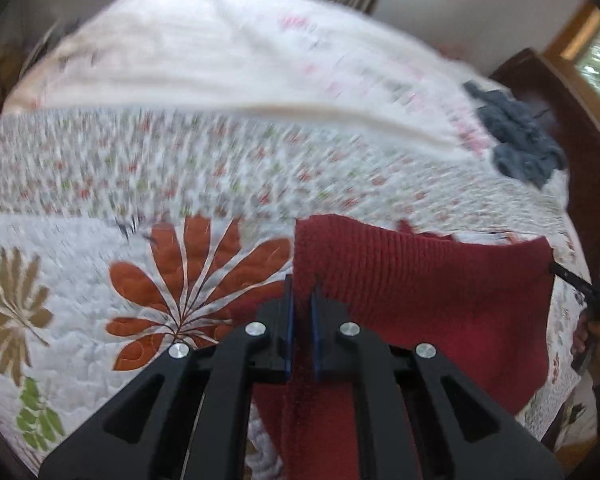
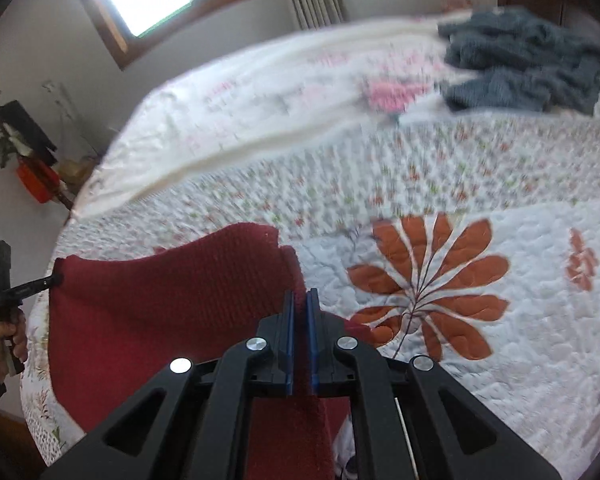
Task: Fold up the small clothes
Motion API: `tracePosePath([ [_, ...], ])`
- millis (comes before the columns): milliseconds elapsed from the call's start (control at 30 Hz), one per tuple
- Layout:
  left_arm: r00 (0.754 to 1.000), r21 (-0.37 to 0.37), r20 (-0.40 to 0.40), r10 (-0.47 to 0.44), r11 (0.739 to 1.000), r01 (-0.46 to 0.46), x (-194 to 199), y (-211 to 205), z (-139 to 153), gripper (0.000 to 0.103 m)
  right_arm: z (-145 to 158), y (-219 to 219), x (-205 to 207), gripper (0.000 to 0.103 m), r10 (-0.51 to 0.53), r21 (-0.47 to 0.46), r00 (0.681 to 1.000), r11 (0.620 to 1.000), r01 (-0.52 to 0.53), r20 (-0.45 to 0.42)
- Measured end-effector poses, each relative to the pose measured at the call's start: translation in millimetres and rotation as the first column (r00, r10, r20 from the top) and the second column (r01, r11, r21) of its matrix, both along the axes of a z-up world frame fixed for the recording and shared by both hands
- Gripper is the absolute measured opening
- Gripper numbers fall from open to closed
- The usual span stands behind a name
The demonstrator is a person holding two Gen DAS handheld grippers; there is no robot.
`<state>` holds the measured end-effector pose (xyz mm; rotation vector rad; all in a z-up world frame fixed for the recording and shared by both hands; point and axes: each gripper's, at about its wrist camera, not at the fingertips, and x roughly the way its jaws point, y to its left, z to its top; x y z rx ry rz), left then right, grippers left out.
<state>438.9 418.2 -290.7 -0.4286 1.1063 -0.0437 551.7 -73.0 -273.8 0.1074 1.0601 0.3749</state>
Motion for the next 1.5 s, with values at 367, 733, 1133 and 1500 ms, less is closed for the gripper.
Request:
tracePosePath([
  [367, 0.997, -0.091, 0.071, 0.024, 0.996, -0.018, 14.5, 15.8, 12.4, 0.004, 2.5, -5.5, 11.1, 0.005, -0.029, 0.049, 0.999, 0.998, 0.028, 0.026],
  [733, 0.999, -0.061, -0.031, 0.039, 0.997, -0.041, 75.9, 21.7, -29.7, 0.004, -27.3, 2.1, 60.8, 0.005, -0.066, 0.01, 0.997, 0.998, 0.067, -0.029],
  [1133, 0.982, -0.124, -0.185, 0.044, 0.99, -0.068, 88.6, 33.1, -92.7, 0.009, -101.0, -7.7, 85.0, 0.006, -0.09, 0.013, 0.973, 0.995, 0.095, -0.212],
  [1500, 0.991, -0.128, -0.118, -0.07, 0.99, 0.055, 57.4, -4.8, -56.0, 0.009, -78.3, -15.4, 52.3, 0.018, -0.005, 0.232, 0.965, 0.97, 0.068, -0.261],
])
